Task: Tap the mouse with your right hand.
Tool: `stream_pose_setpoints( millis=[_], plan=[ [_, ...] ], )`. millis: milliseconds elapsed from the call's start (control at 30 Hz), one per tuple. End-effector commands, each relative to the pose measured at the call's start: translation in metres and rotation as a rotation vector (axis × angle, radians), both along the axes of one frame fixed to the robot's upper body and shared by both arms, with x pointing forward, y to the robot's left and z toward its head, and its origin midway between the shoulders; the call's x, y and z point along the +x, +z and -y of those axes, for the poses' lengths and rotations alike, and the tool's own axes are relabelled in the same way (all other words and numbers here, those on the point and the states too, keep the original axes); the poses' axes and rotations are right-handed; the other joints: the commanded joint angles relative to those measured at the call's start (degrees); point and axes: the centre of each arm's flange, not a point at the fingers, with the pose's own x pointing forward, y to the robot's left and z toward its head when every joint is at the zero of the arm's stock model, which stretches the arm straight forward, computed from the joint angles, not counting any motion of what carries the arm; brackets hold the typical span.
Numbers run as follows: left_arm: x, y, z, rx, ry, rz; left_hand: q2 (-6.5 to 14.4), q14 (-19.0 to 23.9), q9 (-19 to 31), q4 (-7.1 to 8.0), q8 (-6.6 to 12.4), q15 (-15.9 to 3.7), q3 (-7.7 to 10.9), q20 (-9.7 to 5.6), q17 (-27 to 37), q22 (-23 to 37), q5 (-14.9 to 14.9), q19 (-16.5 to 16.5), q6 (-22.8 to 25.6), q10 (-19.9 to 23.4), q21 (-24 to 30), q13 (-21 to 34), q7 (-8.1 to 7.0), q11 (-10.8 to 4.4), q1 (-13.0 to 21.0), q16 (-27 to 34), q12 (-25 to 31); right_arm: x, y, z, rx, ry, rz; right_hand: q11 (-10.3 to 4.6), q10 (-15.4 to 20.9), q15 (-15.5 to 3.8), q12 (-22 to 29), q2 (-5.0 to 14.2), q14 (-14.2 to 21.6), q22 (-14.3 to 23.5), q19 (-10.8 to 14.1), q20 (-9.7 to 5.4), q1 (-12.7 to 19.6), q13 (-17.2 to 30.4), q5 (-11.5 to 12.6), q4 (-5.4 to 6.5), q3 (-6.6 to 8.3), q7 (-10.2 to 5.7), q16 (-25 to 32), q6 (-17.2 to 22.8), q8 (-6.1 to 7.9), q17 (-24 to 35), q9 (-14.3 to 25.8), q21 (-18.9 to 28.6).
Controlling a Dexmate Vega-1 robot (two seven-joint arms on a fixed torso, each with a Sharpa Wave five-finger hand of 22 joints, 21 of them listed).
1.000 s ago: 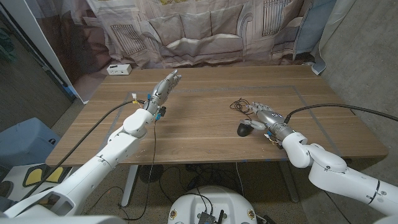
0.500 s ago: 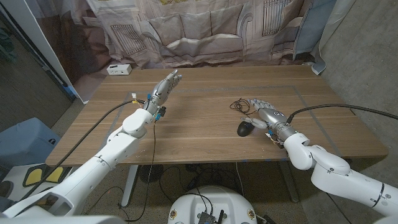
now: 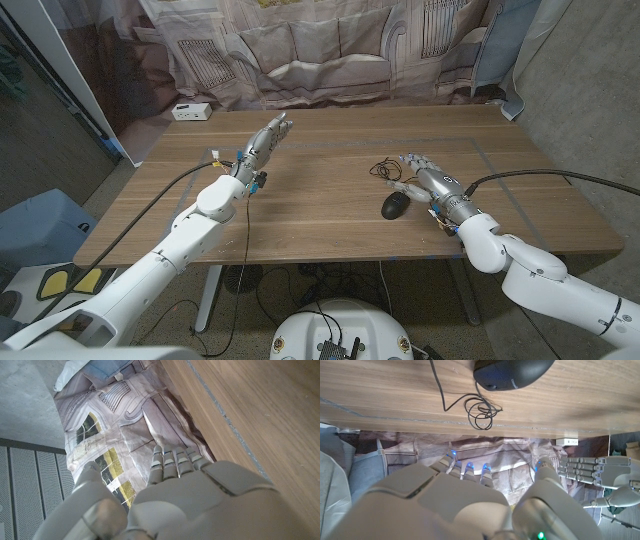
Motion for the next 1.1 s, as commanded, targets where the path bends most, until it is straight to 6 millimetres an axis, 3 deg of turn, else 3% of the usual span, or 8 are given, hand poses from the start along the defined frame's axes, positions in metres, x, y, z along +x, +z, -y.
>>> stream_pose_setpoints(
  millis=[33,100,167,267,567,1100],
  plan=[
    [0.002,0.001,0.001,-0.001,-0.006,0.000,0.5,0.1,0.3,-0.45,-0.20,-0.04,0.19,-0.18,0.3,0.3,0.0,0.3,-0.6,0.1,0.4,0.3,0.09,-0.07,-0.1,0.1,0.0,0.003,0.011,0.006,0.119,0.044,0.040,0.70,-0.1,0.29,-0.2,-0.80,-0.7,0.1,1.7,-0.25,0.0,0.1,0.1,-0.12,-0.19,0.85,0.2,-0.6,-0.43,0.2,0.1,0.6],
    [0.003,0.001,0.001,0.001,-0.006,-0.003,0.5,0.1,0.3,-0.47,-0.20,-0.04,0.20,-0.18,0.3,0.3,0.0,0.3,-0.6,0.1,0.4,0.3,0.11,-0.09,-0.1,0.1,0.0,0.005,0.013,0.007,0.144,0.056,0.045,1.04,0.7,0.32,0.1,-0.97,-0.1,0.1,2.9,-0.33,0.0,0.1,0.1,-0.12,-0.28,1.57,0.3,-0.4,-0.43,0.2,0.1,0.8],
    [0.003,0.001,0.001,0.000,-0.007,-0.002,0.6,0.1,0.3,-0.48,-0.18,-0.03,0.21,-0.21,0.3,0.3,0.0,0.3,-0.6,0.1,0.4,0.3,0.09,-0.06,-0.1,0.1,0.0,0.006,0.015,0.009,0.166,0.067,0.046,1.64,2.1,0.44,0.4,-1.20,0.6,0.0,3.6,-0.38,0.2,0.1,0.2,-0.16,-0.39,4.11,0.2,1.7,0.10,0.1,0.1,0.5],
    [0.003,0.001,0.001,-0.007,-0.001,-0.002,0.6,0.0,0.3,-0.50,-0.17,-0.06,0.22,-0.22,0.3,0.3,0.0,0.2,-0.7,0.0,0.4,0.3,0.08,-0.08,0.0,0.1,0.0,0.009,0.017,0.010,0.200,0.087,0.053,2.13,3.1,0.58,0.6,-1.30,1.0,0.0,3.9,-0.52,0.2,0.1,0.3,-0.14,-0.47,5.35,0.1,3.4,0.56,0.1,0.1,0.2],
    [0.004,0.003,0.000,-0.001,-0.003,0.001,0.6,-0.5,0.3,-0.60,-0.49,-0.33,0.24,-0.06,0.3,0.3,-0.1,-0.4,-2.0,-0.6,0.2,0.3,0.07,-0.04,0.0,-0.1,-0.2,0.017,0.025,0.015,0.291,0.135,0.072,2.18,5.5,0.52,1.0,-1.62,3.5,-0.1,6.6,-0.89,0.4,0.1,0.3,-0.17,-0.65,5.49,0.6,4.7,0.57,0.0,0.1,0.5],
    [0.006,0.006,-0.002,0.002,-0.010,0.005,0.5,-0.7,0.3,-0.67,-0.25,-0.20,0.23,-0.12,0.3,0.3,-0.1,-0.5,-1.9,-0.7,0.2,0.3,0.30,-0.08,0.0,-0.1,-0.3,0.035,0.041,0.019,0.407,0.237,0.078,2.28,7.3,0.27,1.3,-1.84,5.2,-0.1,8.8,-1.05,0.5,0.1,0.4,-0.12,-0.84,5.41,0.8,6.1,0.59,-0.1,0.1,0.6]
  ],
)
